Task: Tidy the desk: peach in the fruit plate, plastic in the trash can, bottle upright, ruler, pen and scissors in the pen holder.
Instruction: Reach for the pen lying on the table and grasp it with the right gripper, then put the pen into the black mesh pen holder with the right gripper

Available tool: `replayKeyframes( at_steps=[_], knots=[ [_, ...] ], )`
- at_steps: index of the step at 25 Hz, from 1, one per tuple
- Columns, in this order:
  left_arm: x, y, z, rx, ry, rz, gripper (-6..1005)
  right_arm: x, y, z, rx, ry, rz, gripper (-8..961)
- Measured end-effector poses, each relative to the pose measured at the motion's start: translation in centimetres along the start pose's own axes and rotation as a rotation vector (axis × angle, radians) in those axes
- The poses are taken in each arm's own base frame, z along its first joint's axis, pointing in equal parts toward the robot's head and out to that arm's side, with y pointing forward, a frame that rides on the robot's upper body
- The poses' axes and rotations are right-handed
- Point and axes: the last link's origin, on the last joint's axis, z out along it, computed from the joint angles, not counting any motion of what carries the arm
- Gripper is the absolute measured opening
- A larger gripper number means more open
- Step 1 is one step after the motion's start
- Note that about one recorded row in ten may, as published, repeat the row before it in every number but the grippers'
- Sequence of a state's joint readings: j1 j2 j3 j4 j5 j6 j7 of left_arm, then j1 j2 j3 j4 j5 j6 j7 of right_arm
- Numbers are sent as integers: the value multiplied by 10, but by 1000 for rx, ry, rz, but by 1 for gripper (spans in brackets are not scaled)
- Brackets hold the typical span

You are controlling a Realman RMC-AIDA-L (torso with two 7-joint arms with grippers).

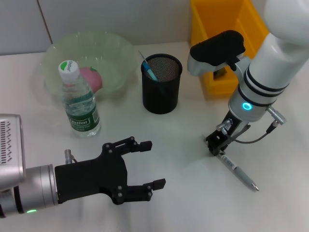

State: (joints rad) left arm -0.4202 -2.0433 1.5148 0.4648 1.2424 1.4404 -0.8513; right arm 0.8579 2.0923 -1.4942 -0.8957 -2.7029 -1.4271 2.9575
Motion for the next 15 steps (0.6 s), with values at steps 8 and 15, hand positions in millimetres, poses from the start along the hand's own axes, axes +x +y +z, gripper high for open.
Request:
replayKeyframes(
  at_steps=[8, 15],
  knots=[
    [0, 0, 0, 0, 0, 0, 849, -1, 0, -2, 1, -21, -1, 181],
    [0, 1, -1, 0, 3, -2, 849, -2, 0, -19, -16, -87, -2, 181]
  ],
)
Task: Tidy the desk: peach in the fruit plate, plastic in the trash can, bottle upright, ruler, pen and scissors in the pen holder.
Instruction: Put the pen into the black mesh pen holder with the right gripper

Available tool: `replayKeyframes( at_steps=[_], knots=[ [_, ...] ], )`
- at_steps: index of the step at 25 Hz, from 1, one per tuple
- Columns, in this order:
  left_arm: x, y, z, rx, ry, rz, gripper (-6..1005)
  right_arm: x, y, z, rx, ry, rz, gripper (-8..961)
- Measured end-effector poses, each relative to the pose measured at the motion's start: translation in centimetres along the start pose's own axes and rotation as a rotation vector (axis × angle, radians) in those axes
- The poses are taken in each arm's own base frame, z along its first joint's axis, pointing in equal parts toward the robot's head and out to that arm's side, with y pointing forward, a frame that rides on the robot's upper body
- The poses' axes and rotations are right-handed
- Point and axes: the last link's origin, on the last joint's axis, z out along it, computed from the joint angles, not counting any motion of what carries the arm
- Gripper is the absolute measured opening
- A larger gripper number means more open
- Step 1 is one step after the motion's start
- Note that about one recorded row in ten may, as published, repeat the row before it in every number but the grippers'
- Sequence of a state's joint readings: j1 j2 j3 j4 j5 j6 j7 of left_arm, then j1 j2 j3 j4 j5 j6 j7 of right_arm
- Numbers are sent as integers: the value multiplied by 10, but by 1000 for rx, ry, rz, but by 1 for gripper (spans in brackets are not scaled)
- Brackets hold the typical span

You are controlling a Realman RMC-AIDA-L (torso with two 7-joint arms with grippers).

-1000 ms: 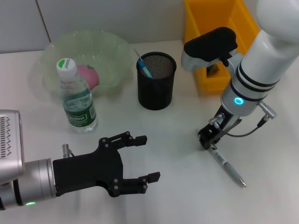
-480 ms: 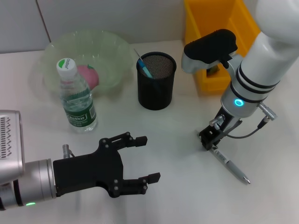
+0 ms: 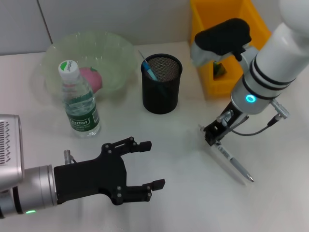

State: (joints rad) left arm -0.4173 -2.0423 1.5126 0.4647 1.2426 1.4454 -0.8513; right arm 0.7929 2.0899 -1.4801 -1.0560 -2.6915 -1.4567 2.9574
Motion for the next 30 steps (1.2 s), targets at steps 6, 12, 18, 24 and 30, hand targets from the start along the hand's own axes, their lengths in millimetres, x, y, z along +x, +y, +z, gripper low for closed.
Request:
replayKeyframes(
  at_steps=[6, 12, 18, 24, 30],
  knots=[
    [1, 2, -2, -7, 8, -2, 849, 5, -4, -31, -13, -107, 16, 181],
    [1, 1, -2, -8, 9, -2, 849, 15, -18, -80, 26, -297, 49, 182],
    [2, 0, -2, -10, 8, -4, 849, 18, -25, -118, 94, -480, 33, 182],
    [3, -2, -1, -9, 5, -4, 849, -2, -24, -132, 190, -719, -89, 182],
    [3, -2, 0, -9, 6, -8, 849, -19, -16, -125, 229, -863, -156, 181]
  ],
)
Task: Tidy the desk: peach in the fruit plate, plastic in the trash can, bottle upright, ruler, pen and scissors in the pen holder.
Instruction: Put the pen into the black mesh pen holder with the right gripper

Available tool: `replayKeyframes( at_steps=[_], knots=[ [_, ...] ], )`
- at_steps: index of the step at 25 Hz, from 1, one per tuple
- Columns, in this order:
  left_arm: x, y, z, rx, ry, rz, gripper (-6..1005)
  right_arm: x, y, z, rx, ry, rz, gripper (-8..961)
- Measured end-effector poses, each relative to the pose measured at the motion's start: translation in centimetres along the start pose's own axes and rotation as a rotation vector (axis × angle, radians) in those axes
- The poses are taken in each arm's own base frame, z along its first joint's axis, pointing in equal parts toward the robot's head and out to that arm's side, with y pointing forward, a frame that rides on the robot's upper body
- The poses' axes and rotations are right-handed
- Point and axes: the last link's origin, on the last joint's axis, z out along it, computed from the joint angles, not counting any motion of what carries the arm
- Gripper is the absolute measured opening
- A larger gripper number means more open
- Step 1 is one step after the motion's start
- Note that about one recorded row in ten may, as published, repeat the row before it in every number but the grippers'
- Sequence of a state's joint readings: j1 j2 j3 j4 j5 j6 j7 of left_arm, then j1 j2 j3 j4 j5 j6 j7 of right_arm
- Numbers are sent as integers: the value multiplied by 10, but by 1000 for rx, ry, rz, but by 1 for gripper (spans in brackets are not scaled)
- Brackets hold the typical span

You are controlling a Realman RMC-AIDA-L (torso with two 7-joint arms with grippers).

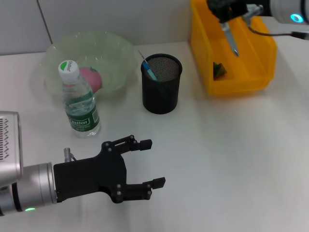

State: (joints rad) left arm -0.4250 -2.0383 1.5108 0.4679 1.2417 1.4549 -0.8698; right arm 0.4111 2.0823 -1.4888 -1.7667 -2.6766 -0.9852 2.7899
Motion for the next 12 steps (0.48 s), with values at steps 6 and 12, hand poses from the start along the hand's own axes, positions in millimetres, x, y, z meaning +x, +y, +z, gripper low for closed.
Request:
replayKeyframes(
  at_steps=[6, 12],
  knots=[
    [0, 0, 1, 4, -1, -2, 849, 2, 18, 27, -6, -148, -2, 182],
    [-1, 0, 2, 7, -3, -4, 849, 9, 35, 46, -11, -220, -19, 181]
  ],
)
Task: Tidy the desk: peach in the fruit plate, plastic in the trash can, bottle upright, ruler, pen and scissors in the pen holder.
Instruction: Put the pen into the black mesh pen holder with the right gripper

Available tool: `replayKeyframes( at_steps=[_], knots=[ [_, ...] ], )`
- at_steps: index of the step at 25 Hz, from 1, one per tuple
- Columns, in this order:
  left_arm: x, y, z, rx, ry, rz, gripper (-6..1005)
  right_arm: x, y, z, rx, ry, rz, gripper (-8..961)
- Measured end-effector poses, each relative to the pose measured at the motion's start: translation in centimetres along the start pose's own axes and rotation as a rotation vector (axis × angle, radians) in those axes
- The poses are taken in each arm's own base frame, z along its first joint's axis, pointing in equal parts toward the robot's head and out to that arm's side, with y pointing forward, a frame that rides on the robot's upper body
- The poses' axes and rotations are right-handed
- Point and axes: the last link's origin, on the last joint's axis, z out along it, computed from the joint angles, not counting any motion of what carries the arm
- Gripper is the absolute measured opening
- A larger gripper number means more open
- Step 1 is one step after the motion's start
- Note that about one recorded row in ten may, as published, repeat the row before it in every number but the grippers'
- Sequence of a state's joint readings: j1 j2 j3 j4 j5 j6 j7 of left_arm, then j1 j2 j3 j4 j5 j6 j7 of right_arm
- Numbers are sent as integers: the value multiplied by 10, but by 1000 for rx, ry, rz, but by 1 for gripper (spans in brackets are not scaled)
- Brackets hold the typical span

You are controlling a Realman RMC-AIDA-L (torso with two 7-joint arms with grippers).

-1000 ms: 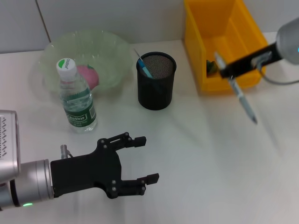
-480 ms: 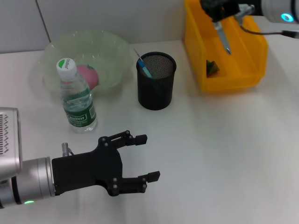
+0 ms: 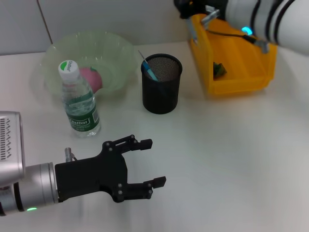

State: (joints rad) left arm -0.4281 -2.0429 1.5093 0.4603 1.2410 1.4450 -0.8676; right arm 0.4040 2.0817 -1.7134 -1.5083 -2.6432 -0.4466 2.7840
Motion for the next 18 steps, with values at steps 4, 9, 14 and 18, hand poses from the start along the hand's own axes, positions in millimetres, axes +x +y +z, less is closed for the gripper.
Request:
replayKeyframes(
  at_steps=[4, 9, 14, 18],
  knots=[
    [0, 0, 0, 0, 0, 0, 849, 18, 18, 14, 3, -82, -21, 181],
    [0, 0, 0, 1, 0, -1, 849, 29, 31, 18, -9, -116, -32, 182],
    [-2, 1, -1, 4, -1, -3, 849, 44, 44, 24, -31, -120, -24, 182],
    [-2, 2, -1, 5, 0, -3, 849, 54, 48, 28, -37, -116, -24, 192]
  ],
)
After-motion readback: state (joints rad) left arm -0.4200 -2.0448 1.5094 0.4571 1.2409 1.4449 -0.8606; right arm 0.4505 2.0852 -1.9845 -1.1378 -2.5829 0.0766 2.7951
